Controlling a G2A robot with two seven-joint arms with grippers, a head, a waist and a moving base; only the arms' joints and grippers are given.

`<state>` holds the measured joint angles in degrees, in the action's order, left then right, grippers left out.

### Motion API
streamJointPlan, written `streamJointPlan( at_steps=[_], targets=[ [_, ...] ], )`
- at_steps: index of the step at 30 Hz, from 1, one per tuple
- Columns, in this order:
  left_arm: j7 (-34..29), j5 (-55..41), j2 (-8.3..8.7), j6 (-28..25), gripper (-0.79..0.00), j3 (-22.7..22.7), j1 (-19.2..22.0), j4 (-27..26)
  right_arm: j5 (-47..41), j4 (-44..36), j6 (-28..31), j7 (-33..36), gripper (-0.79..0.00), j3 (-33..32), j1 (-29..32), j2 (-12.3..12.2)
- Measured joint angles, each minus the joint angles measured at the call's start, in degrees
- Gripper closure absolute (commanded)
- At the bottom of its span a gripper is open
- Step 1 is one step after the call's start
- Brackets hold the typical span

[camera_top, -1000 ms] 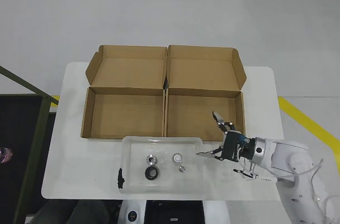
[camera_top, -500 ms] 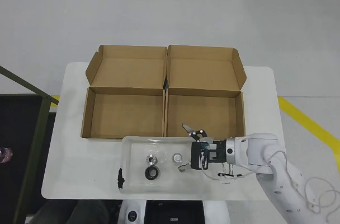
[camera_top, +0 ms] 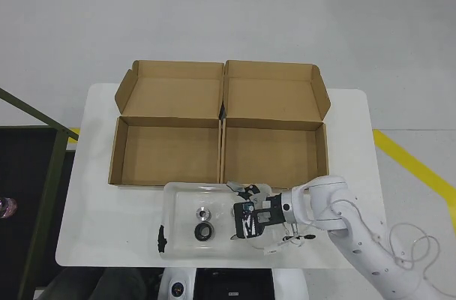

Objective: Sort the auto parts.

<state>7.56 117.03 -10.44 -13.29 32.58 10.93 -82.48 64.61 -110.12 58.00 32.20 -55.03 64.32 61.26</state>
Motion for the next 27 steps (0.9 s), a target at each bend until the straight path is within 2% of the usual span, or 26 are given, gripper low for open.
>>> streamJointPlan(
  at_steps=[8,18,25,27],
  targets=[
    [0.00,0.00,0.00,0.00,-0.785,0.00,0.00,0.00,-0.41,1.44,-0.31,1.08,-0.785,2.70,0.26,-0.21],
    [0.00,0.00,0.00,0.00,-0.785,0.00,0.00,0.00,-0.09,3.80,-2.10,-0.75,-0.785,2.07,-0.23,-0.50],
    [0.00,0.00,0.00,0.00,-0.785,0.00,0.00,0.00,0.42,5.16,-1.61,-0.74,-0.711,2.93,-0.58,-0.65],
    [0.00,0.00,0.00,0.00,-0.785,0.00,0.00,0.00,0.59,5.50,-1.65,-0.92,-0.653,3.17,-0.64,-0.66]
  ],
)
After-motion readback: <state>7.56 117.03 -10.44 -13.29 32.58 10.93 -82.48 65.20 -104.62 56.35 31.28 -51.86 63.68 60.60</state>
